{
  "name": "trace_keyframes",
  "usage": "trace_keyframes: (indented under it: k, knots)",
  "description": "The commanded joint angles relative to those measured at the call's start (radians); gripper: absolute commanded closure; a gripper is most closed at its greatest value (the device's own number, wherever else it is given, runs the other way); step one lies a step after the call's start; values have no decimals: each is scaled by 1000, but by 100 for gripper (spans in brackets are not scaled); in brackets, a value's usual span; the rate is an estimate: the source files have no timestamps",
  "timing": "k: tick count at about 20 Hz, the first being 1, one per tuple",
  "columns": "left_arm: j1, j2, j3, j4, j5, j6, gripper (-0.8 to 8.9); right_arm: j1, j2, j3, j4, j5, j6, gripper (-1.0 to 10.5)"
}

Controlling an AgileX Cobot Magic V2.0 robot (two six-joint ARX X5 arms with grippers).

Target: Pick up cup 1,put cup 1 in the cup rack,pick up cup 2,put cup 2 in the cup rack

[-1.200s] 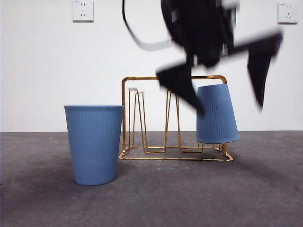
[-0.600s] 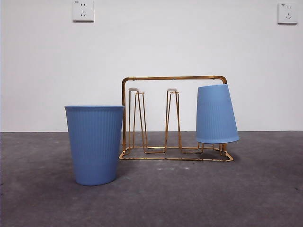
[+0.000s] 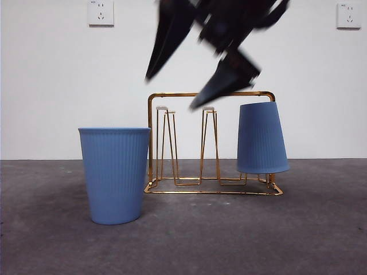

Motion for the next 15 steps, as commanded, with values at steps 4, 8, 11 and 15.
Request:
trace_keyframes:
  k: [4,8,11,15]
  knots:
    - [-2,18,-5,-22,-2,25,347,66,206,207,-87,98,8,537]
    - [-2,19,-5,-29,-2,32,347,91,309,307,-186,142,3,541]
    - [-2,19,-5,-34,-2,32,347,97,362,311,-204,156,3,621]
    - [-2,19,-5,-33,-1,32,347,98,376,312,-198,156,-32,966]
